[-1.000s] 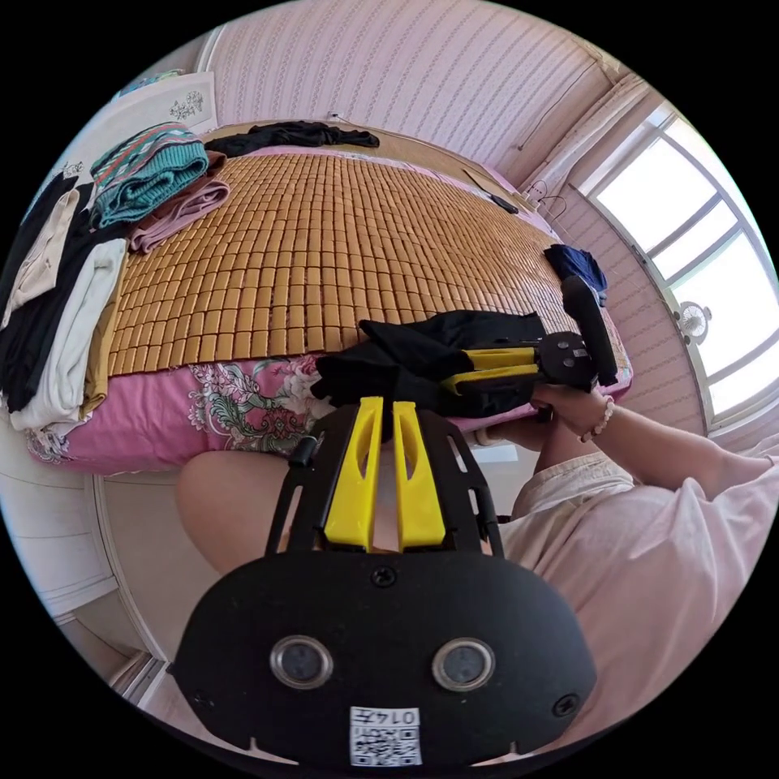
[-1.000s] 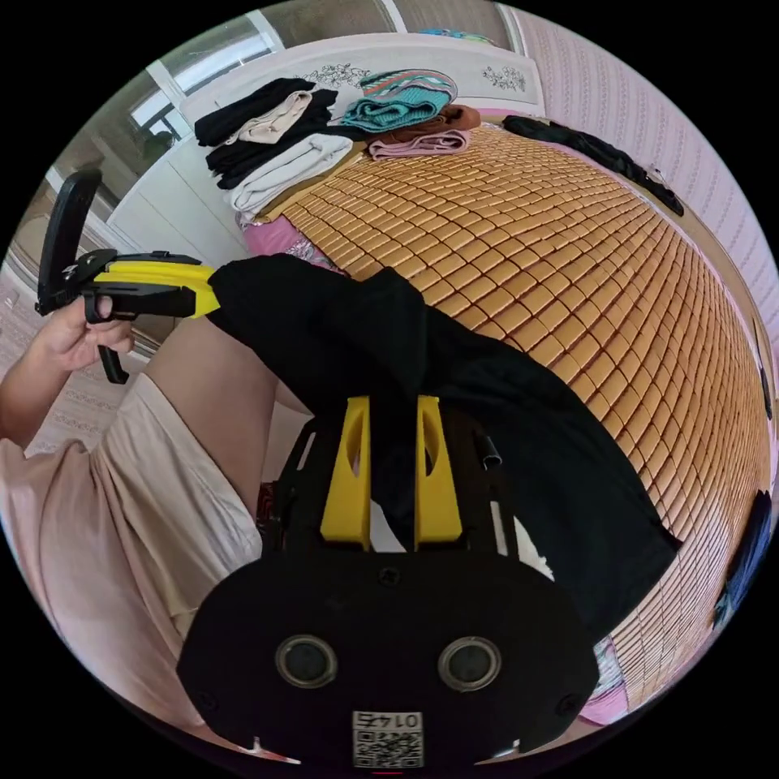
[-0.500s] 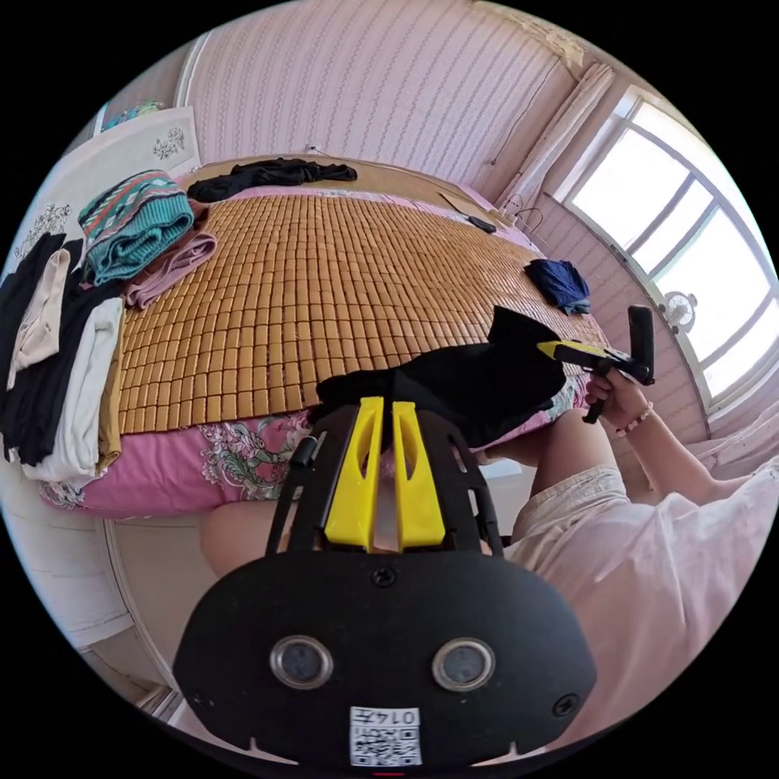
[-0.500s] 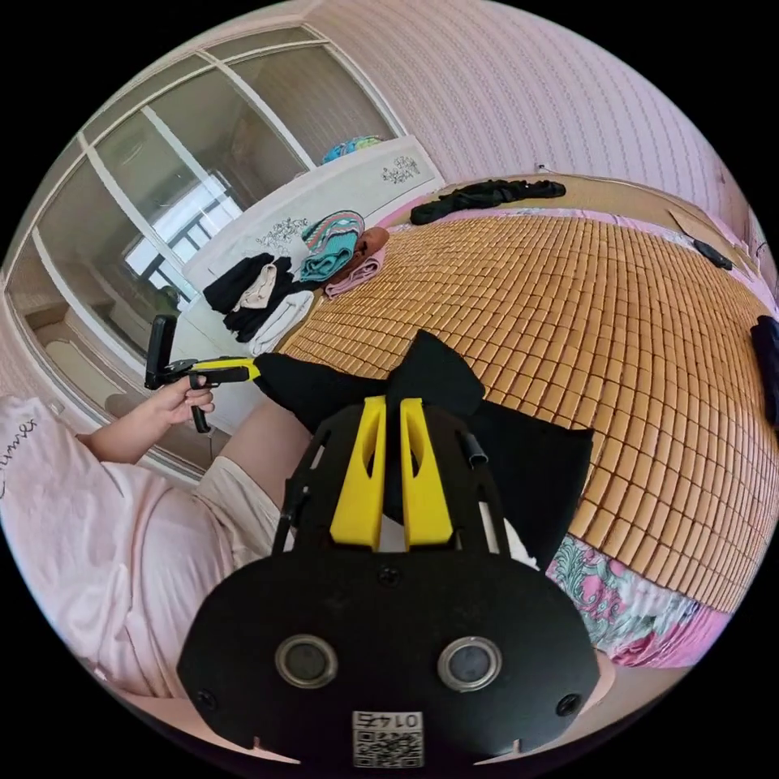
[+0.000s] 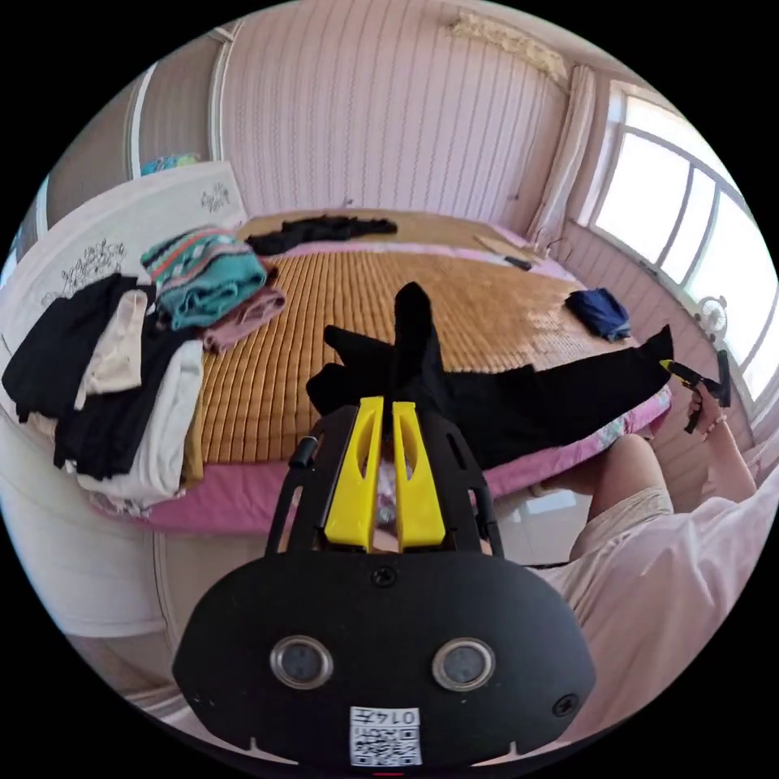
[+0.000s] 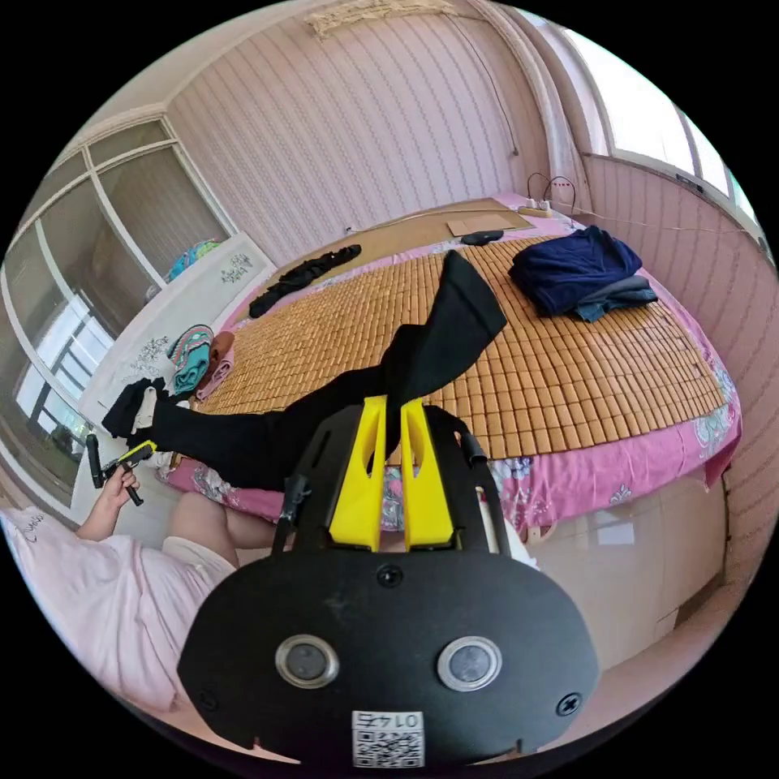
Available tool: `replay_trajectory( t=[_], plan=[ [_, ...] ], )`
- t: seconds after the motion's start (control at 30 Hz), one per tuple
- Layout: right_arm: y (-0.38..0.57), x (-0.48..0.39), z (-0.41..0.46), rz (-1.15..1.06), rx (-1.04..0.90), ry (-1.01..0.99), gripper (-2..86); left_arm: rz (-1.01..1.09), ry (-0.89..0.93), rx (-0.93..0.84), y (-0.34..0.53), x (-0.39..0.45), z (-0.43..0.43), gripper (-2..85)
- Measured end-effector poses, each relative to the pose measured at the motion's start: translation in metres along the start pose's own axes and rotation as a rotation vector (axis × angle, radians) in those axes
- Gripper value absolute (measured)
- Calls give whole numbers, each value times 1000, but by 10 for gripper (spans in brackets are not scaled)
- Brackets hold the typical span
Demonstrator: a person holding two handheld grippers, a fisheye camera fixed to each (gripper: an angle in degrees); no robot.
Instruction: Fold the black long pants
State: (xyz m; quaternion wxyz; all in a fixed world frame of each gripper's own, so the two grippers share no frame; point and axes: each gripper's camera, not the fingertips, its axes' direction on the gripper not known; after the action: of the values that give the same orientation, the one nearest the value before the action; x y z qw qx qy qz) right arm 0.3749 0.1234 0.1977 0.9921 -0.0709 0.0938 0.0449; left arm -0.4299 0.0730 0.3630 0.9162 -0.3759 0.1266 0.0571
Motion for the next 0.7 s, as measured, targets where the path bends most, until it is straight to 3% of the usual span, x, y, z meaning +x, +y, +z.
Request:
replay_trajectory(
  t=[0.07, 0.27, 0.47, 0.6, 0.7],
  plan=[
    [9, 7, 7, 40, -41, 46, 13, -117, -25, -131, 18, -16, 24, -6],
    [12, -2, 16, 33, -13, 190, 1, -165, 73, -69, 47, -26, 16, -7],
    [6, -41, 52, -58, -7, -212, -2, -141, 96, -1, 55, -29, -1, -9],
    [10, -119, 127, -231, -236, -552, -2, -122, 71, -16, 57, -24, 8, -7],
    [19, -175, 166, -320, -389, -643, -3, -164, 22, 25, 57, -24, 4, 4]
  ],
)
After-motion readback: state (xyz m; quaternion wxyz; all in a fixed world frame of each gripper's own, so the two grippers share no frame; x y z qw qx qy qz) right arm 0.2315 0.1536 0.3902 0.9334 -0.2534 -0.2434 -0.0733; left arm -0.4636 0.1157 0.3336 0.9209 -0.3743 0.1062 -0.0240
